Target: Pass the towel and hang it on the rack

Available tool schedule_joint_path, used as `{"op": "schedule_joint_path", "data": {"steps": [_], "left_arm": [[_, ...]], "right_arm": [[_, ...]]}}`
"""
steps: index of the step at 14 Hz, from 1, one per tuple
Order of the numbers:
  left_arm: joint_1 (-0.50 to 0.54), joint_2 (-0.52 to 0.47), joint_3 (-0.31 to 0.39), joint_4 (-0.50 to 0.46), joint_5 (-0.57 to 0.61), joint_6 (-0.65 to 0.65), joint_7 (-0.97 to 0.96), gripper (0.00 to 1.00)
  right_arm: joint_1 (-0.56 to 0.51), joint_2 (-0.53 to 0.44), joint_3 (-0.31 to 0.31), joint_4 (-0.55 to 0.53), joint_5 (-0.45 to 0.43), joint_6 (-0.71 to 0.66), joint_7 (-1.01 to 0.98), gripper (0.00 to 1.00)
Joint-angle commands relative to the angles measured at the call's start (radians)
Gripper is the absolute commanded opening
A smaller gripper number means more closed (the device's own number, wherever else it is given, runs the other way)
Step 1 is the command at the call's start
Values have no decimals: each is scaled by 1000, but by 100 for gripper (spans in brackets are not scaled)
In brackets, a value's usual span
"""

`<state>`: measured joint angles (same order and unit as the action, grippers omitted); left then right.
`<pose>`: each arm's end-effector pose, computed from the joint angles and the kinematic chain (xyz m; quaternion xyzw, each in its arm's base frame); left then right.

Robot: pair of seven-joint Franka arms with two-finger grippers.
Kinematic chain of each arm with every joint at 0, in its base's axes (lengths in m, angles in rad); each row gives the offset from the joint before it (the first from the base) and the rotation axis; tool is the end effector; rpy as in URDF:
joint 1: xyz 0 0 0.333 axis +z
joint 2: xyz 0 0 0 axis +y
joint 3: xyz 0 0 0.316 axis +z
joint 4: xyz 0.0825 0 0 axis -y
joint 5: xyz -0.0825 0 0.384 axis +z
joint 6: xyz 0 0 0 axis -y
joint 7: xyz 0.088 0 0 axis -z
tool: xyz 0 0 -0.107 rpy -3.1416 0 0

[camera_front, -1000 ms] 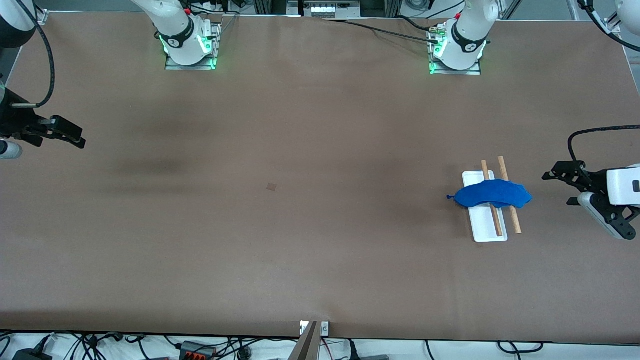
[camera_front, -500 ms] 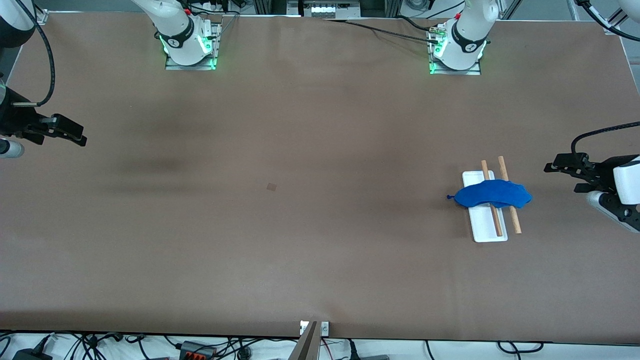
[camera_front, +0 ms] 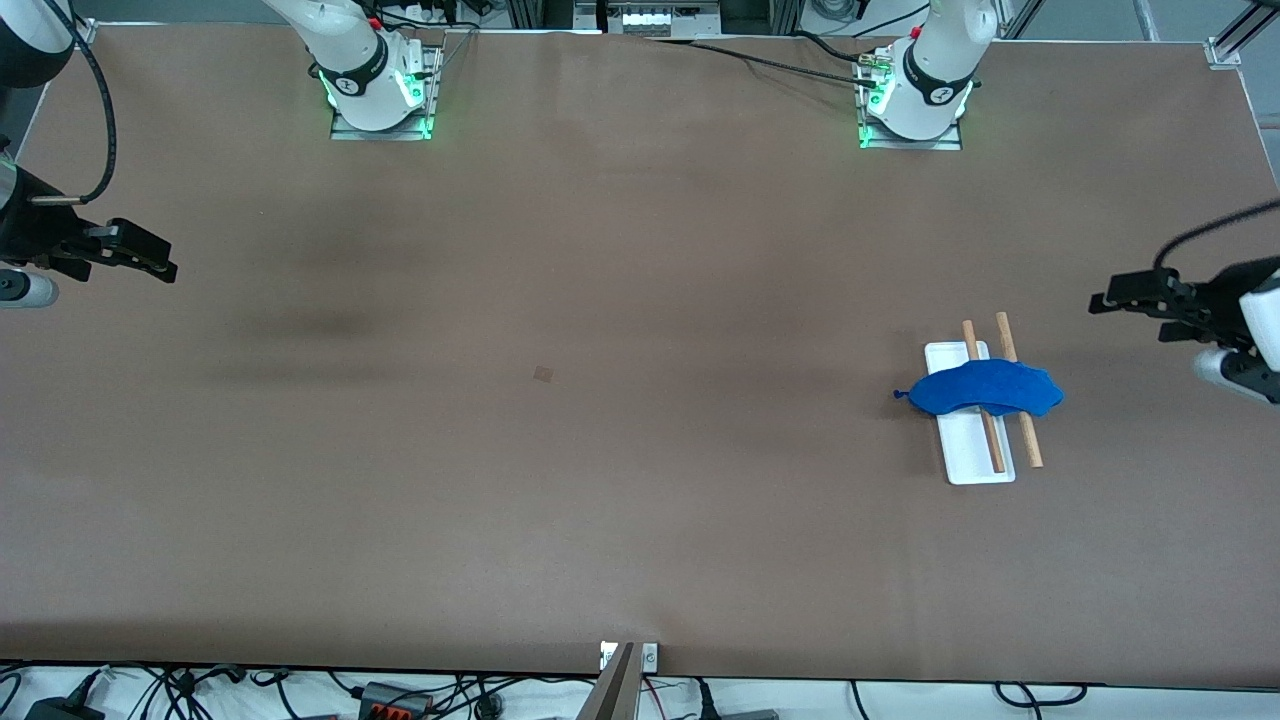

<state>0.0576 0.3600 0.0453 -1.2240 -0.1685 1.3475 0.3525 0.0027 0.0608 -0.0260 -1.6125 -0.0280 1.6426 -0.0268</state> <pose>0.6333 0.0391 0.5541 0.9813 -0.1325 -0.0975 0.1002 0.5764 -0.0158 0.5766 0.9998 0.0030 -0.0157 0.0144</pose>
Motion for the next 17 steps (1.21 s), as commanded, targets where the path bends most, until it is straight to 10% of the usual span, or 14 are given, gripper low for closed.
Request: {"op": "schedule_joint_path", "data": {"steps": [1, 17], "left_arm": [[-19, -160, 7, -221, 58, 152, -27, 100], [-44, -329, -7, -390, 146, 202, -302, 100]], "right_arm": [[-6, -19, 6, -24, -7, 3, 1, 100], [-13, -87, -2, -98, -4, 42, -10, 100]]}}
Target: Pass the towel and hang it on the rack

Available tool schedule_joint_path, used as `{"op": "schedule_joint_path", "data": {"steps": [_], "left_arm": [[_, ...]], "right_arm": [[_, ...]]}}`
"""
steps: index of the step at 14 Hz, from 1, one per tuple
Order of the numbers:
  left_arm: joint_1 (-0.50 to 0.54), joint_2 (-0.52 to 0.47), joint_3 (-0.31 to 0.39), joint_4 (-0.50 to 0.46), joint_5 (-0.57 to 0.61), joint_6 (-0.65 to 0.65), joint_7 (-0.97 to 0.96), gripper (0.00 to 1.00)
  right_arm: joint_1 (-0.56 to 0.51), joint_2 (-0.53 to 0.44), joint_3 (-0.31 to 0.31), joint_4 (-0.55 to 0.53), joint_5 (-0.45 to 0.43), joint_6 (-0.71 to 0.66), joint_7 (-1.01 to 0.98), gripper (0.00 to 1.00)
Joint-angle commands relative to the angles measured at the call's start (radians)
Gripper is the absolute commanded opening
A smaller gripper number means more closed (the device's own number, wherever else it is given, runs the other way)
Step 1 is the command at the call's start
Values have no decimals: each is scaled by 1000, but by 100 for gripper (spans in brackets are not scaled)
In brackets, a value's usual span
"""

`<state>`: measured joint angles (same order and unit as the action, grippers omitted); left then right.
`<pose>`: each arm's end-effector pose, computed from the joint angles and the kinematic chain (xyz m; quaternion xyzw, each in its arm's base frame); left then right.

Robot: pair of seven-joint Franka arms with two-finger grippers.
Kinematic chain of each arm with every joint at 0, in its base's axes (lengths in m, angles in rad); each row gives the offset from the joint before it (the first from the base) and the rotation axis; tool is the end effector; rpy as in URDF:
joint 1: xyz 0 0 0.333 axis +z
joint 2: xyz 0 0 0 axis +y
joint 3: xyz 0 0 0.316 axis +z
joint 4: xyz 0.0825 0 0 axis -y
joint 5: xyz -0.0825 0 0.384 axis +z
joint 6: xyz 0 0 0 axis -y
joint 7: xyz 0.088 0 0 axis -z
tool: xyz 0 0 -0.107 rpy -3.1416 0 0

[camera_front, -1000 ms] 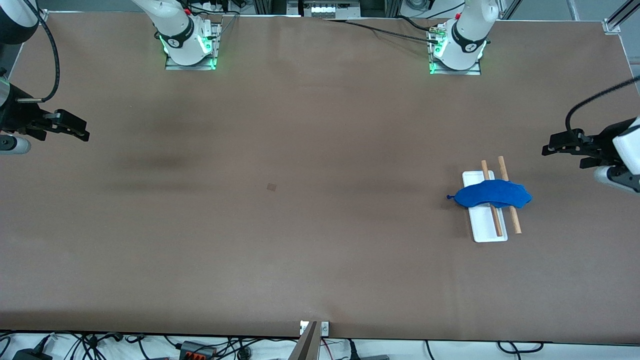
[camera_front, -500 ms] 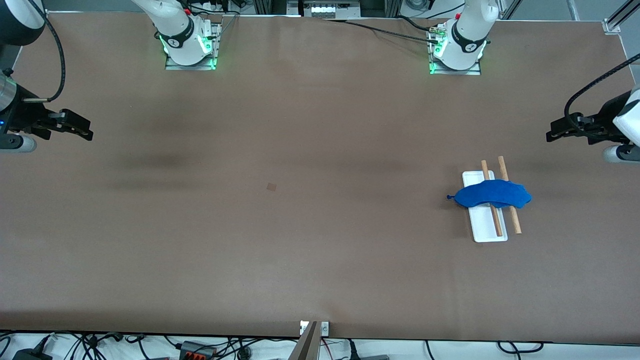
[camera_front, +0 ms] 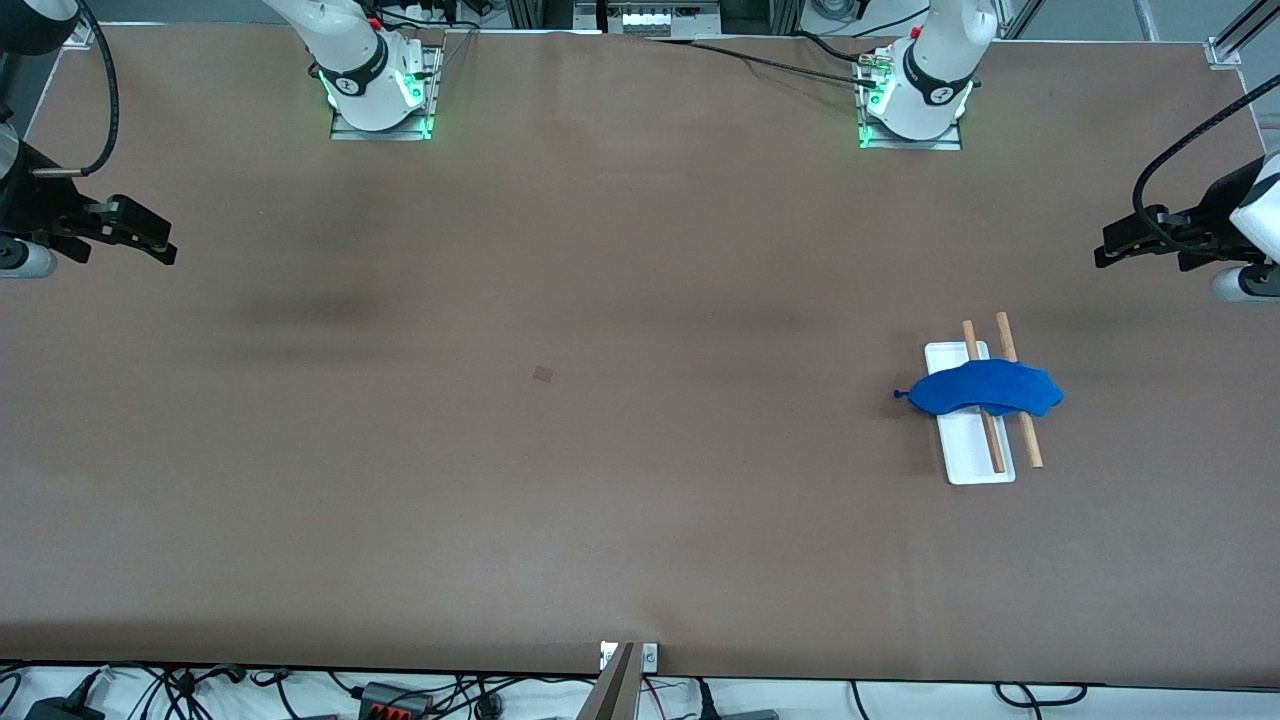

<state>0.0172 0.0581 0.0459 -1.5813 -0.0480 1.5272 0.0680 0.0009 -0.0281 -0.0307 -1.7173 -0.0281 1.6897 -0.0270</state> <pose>0.5642 0.0296 0.5836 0.9982 -0.0021 -0.0544 0.0263 0.5524 -0.0194 0.5808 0.9999 0.0003 -0.0001 0.0135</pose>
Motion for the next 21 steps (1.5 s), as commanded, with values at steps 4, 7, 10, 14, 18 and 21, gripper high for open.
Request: {"op": "schedule_joint_path", "data": {"steps": [4, 7, 10, 14, 18, 21], "left_arm": [[-5, -27, -9, -31, 25, 22, -22, 100], [-5, -29, -9, -25, 28, 22, -27, 100], [-5, -31, -9, -23, 28, 24, -27, 100], [-20, -31, -9, -22, 30, 25, -27, 100], [-28, -31, -9, -23, 56, 39, -17, 100], [-31, -31, -11, -25, 56, 37, -19, 100]], "right_arm": [[-9, 4, 5, 4, -4, -7, -2, 100], [-9, 4, 5, 1, -3, -7, -2, 100], [-7, 2, 6, 2, 0, -7, -2, 100], [-6, 2, 6, 1, -1, -7, -2, 100], [-4, 2, 6, 1, -1, -7, -2, 100], [-4, 1, 9, 2, -1, -7, -2, 100]]}}
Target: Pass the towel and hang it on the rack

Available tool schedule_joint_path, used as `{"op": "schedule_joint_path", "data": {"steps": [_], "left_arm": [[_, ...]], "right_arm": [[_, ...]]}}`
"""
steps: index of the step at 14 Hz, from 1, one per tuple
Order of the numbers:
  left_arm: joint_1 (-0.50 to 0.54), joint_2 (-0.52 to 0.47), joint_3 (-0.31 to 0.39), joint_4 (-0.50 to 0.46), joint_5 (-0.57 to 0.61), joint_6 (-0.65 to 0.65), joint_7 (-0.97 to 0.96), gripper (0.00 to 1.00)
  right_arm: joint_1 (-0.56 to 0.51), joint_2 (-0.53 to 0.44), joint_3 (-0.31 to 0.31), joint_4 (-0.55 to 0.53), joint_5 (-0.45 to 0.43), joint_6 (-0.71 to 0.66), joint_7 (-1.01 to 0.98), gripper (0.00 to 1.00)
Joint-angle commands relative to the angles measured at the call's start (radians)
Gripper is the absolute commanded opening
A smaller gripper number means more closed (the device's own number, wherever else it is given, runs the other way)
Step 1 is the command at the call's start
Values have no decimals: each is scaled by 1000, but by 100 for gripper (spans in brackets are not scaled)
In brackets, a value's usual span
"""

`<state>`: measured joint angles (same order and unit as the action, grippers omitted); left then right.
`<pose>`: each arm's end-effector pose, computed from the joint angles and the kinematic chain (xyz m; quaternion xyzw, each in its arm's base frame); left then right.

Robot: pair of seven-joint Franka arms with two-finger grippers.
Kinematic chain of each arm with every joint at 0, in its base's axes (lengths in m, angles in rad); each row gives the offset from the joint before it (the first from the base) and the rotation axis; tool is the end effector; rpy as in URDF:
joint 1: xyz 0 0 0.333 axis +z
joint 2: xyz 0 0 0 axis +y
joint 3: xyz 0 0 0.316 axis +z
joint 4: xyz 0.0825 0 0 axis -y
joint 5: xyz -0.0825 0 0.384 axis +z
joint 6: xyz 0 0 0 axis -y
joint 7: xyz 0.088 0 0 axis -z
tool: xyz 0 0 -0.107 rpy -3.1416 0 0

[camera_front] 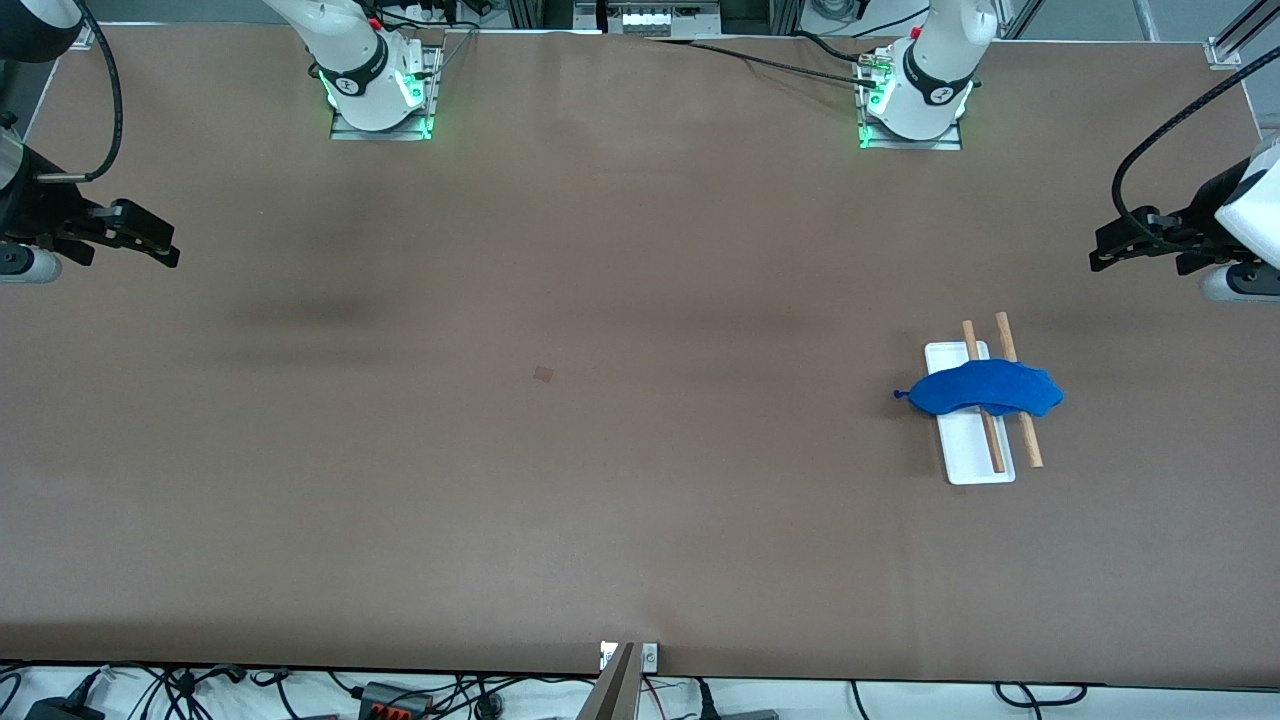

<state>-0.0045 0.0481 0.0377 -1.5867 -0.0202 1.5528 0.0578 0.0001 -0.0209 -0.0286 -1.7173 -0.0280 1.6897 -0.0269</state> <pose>0.5648 0.0161 0.5886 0.9990 -0.0120 -0.0405 0.0110 0.5542 -0.0186 0.5768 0.9999 0.0009 -0.0037 0.0135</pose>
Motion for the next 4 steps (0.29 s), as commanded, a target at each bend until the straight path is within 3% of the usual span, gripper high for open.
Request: {"op": "schedule_joint_path", "data": {"steps": [1, 4], "left_arm": [[-11, -20, -2, -19, 28, 13, -9, 100], [-11, -20, -2, -21, 26, 13, -12, 100]], "right_arm": [[-3, -7, 7, 2, -1, -7, -2, 100], [-2, -5, 7, 2, -1, -7, -2, 100]]}}
